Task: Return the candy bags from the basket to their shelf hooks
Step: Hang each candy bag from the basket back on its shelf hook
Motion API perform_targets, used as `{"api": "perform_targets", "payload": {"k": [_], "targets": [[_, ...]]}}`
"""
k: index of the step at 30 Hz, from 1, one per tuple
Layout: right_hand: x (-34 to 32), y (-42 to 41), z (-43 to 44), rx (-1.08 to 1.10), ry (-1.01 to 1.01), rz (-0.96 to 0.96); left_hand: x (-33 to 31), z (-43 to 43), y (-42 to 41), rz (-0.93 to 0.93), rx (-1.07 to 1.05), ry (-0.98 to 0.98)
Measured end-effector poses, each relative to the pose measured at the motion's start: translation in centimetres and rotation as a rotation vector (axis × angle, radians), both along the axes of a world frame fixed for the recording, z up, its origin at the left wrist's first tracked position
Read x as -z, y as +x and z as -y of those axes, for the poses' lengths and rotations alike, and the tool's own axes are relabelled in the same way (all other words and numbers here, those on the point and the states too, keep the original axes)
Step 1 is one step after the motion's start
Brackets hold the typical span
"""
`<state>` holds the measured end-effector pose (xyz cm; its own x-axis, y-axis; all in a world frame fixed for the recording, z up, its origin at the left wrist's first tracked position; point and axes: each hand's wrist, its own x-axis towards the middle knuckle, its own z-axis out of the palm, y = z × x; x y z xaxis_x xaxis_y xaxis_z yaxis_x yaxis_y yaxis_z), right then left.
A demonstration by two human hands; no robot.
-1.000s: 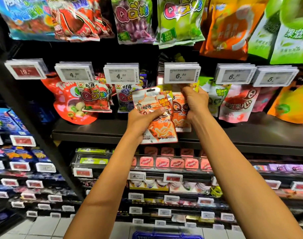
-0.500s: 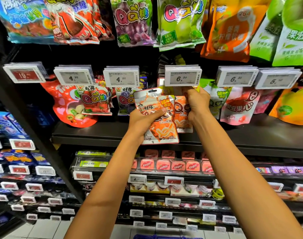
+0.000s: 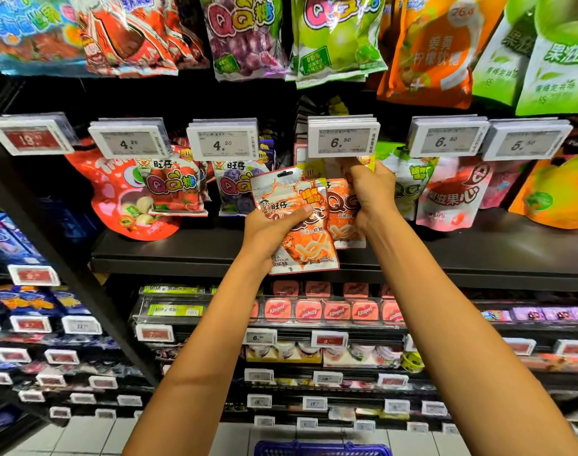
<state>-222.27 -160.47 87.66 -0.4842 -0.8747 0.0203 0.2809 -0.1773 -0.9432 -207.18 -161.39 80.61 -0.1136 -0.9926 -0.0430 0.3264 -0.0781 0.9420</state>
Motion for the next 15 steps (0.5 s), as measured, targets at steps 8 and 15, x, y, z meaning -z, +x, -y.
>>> {"api": "perform_targets", "payload": {"k": [8,15], "targets": [[-0.16,-0.13,0.29,-0.019,0.036,0.025,-0.32,0.17,0.05,0.016,-0.011,-0.013],[0.06,-0.38,0.57,-0.077,0.041,0.038,0.22,0.07,0.0,0.006,-0.023,0.029]]}}
